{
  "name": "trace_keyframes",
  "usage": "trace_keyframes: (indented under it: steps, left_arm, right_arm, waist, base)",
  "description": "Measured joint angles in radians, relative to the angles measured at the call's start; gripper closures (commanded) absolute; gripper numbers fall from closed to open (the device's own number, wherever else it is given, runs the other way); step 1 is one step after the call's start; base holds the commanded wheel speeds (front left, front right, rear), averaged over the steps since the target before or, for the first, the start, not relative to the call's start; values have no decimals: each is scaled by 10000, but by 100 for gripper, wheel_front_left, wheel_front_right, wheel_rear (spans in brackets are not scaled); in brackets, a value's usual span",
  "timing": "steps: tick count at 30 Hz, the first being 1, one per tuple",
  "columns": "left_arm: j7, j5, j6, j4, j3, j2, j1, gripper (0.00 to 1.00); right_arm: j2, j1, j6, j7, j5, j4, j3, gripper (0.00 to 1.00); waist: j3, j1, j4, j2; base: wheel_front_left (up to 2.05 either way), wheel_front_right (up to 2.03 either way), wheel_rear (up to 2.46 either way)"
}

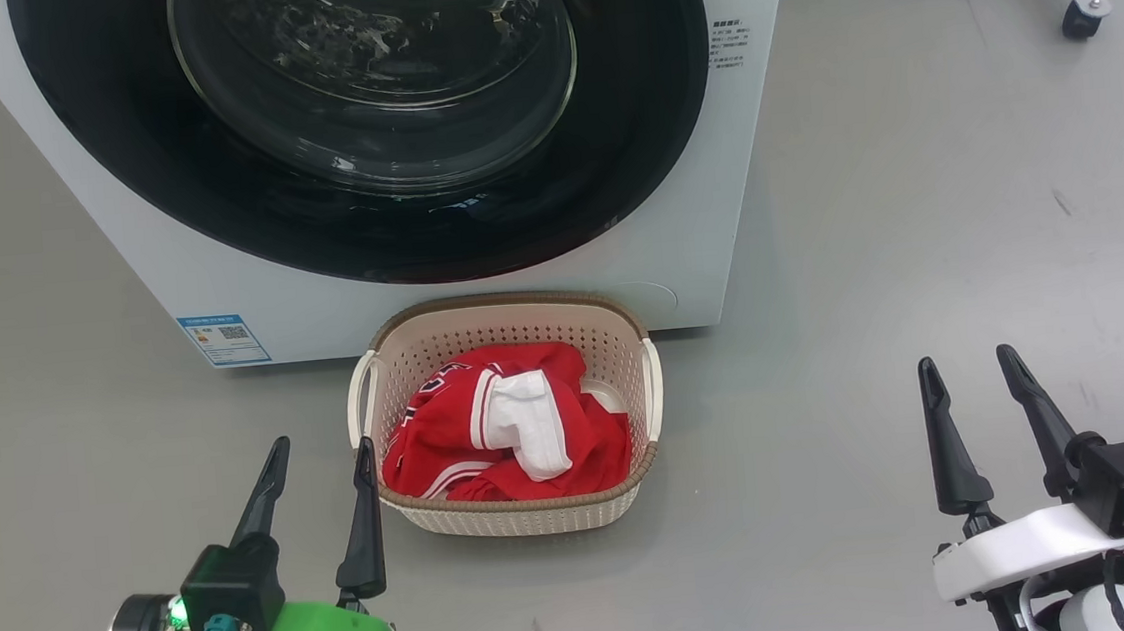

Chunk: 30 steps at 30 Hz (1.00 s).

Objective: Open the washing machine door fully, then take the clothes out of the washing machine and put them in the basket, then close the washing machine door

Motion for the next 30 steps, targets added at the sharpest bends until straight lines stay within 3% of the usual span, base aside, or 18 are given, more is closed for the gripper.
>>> trace_keyframes:
  steps: [14, 15, 23, 30]
  left_arm:
    - [17, 2, 42, -155, 4, 6, 4, 0]
    - [33, 2, 42, -163, 4, 6, 4, 100]
    - [90, -121, 38, 359, -136, -115, 319, 100]
    - [88, -1005, -134, 230, -119, -125, 456, 100]
  right_arm:
    - [-8, 182, -21, 130, 2, -355, 0, 0]
    - [-12, 182, -21, 132, 2, -378, 0, 100]
    - [178, 386, 8, 132, 48, 157, 82, 100]
    - [201, 387, 42, 136, 993, 134, 130, 100]
  waist:
    - [50, 0, 13, 0]
    - [53, 0, 12, 0]
    - [54, 0, 9, 0]
    - [-30, 0, -40, 0]
  base:
    - [0, 0, 0]
    - [0, 0, 0]
    - [0, 0, 0]
    - [0, 0, 0]
